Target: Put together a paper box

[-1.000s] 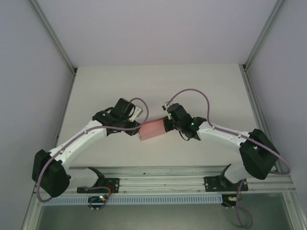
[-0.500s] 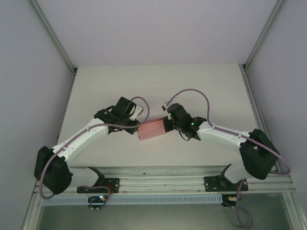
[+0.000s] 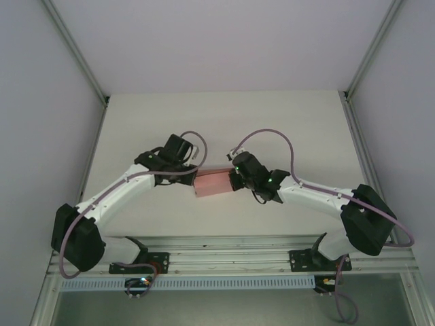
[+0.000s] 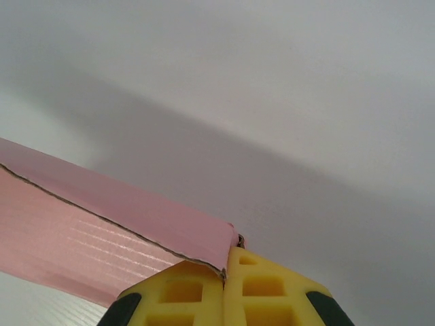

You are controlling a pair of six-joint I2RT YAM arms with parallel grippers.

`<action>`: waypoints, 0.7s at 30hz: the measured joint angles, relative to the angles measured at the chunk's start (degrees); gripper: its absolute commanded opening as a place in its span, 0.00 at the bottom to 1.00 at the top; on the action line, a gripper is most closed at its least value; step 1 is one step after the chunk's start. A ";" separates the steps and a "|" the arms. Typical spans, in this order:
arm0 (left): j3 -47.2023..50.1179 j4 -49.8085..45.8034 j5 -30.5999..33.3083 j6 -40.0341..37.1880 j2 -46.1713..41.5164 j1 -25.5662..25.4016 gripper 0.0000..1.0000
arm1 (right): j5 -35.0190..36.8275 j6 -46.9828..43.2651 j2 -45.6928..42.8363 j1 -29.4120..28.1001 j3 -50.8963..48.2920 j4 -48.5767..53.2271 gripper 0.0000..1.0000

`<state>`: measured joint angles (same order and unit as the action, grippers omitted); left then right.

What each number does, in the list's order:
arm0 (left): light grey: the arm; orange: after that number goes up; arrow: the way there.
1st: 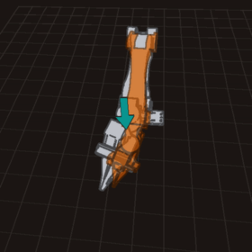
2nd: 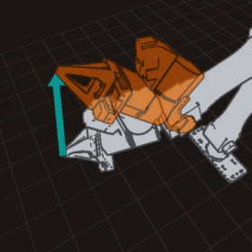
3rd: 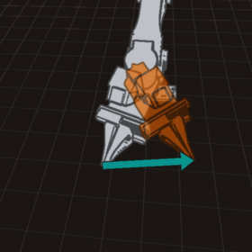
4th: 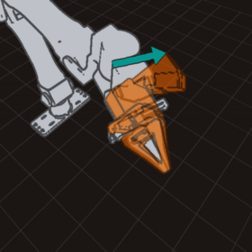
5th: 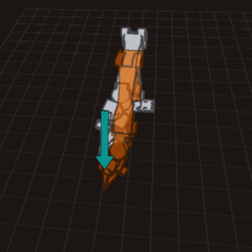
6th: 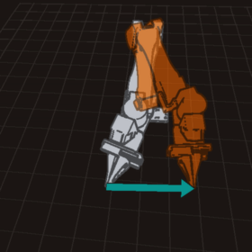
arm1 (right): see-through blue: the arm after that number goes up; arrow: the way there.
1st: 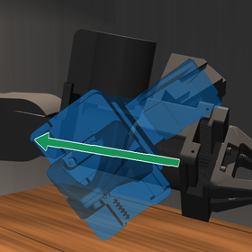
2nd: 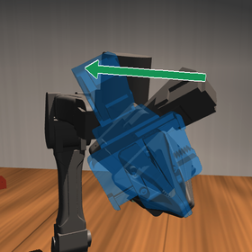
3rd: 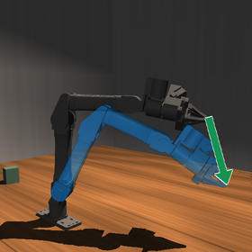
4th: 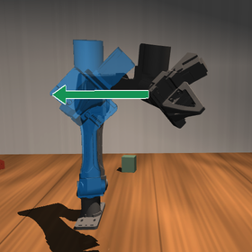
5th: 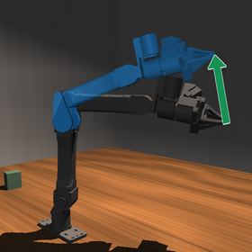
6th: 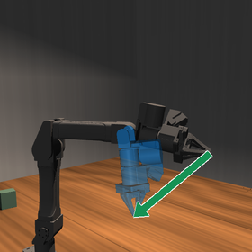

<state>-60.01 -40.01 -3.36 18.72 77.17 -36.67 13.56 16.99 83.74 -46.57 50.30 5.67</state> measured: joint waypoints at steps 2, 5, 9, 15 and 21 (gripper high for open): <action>-1.66 -1.84 -0.39 3.13 1.16 0.50 0.00 | 0.96 0.39 0.00 -0.76 0.00 0.04 0.00; -3.23 -3.96 -2.51 7.65 1.92 1.99 0.00 | 2.01 1.07 0.28 -1.57 0.00 0.15 0.00; -3.58 -5.16 -9.07 12.35 2.43 5.53 0.00 | 3.10 1.22 0.44 -2.49 0.13 0.17 0.00; -6.56 -8.04 -12.31 15.65 4.90 6.80 0.00 | 4.02 1.49 0.55 -2.69 0.13 0.15 0.00; -4.33 -5.44 -10.03 16.52 3.93 5.46 0.00 | 4.68 1.62 0.55 -2.95 0.11 0.04 0.00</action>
<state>-64.34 -45.45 -13.39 35.24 81.10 -31.20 18.24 18.61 84.29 -49.52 50.41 5.72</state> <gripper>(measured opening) 0.048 0.039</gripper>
